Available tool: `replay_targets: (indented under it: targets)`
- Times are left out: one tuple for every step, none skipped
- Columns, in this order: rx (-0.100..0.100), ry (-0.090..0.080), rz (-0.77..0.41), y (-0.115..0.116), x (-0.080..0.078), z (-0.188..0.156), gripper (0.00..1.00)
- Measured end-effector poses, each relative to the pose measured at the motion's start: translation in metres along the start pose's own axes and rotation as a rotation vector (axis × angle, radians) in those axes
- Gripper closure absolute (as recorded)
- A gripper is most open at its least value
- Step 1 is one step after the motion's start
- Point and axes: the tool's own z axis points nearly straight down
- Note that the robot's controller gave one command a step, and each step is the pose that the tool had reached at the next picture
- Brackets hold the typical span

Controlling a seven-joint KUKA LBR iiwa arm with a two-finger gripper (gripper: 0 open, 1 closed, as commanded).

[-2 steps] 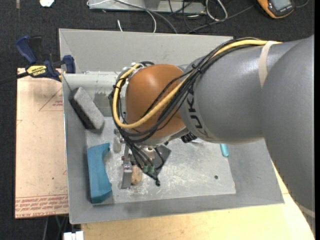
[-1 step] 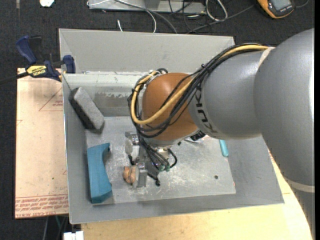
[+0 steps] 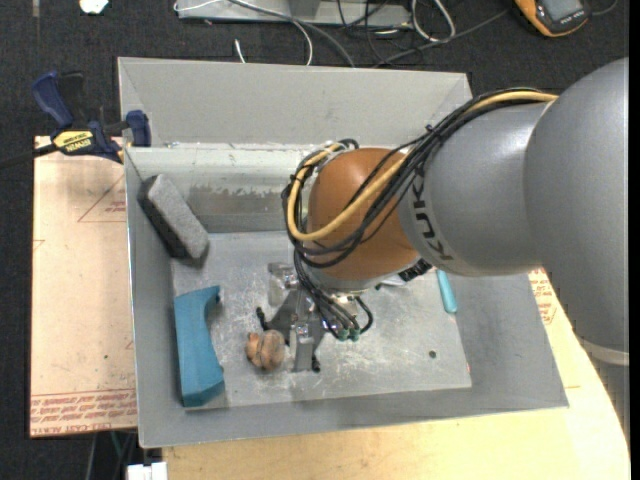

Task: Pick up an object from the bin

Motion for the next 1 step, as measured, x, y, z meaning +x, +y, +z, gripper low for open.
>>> replay_targets:
  targets:
    - [0.003,0.009,0.023,-0.0249,-0.0085,0.0466,0.00]
